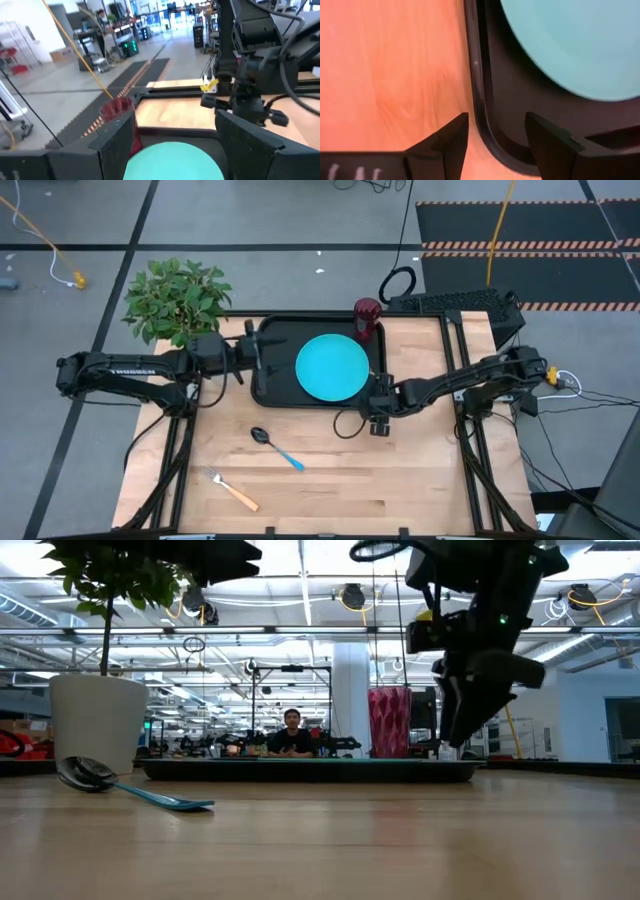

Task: Pick and place plate/cup/fork/spoon on tray
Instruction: Move the black tray to the middle of the table

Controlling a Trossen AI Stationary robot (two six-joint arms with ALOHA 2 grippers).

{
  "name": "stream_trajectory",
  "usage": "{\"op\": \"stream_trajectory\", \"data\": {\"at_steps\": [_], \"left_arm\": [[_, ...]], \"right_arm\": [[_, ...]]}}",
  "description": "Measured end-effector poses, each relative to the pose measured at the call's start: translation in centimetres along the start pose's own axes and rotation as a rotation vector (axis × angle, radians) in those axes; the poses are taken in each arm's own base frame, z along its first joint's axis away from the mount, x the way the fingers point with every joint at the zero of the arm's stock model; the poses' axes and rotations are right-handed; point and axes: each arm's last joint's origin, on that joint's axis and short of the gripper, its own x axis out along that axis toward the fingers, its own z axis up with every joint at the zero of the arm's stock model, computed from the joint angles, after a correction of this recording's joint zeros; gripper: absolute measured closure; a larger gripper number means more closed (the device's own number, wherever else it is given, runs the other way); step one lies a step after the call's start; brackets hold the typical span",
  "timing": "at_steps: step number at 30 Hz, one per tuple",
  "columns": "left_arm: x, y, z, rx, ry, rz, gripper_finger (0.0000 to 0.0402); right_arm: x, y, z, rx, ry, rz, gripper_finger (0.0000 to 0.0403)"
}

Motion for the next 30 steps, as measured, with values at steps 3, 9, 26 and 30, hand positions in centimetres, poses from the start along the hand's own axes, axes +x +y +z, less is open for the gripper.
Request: {"op": "stream_trajectory", "data": {"at_steps": [3, 9, 26, 30], "left_arm": [[0.0, 0.0, -0.2, -0.056, 0.022, -0.004, 0.0124], [0.0, -0.1, -0.5, -0.075, 0.051, -0.009, 0.0124], [0.0, -0.1, -0.4, -0.078, 0.041, -0.008, 0.0124], [0.0, -0.1, -0.4, -0.078, 0.041, -0.008, 0.0124]], "right_arm": [[0.5, 0.1, -0.5, 0.006, 0.005, 0.020, 0.0218], [1.4, 0.2, -1.1, 0.023, -0.023, 0.027, 0.0218], [3.3, 1.4, -1.7, -0.032, 0.025, 0.019, 0.0255], [3.1, 1.9, -2.0, -0.028, 0.040, 0.037, 0.0270]]}}
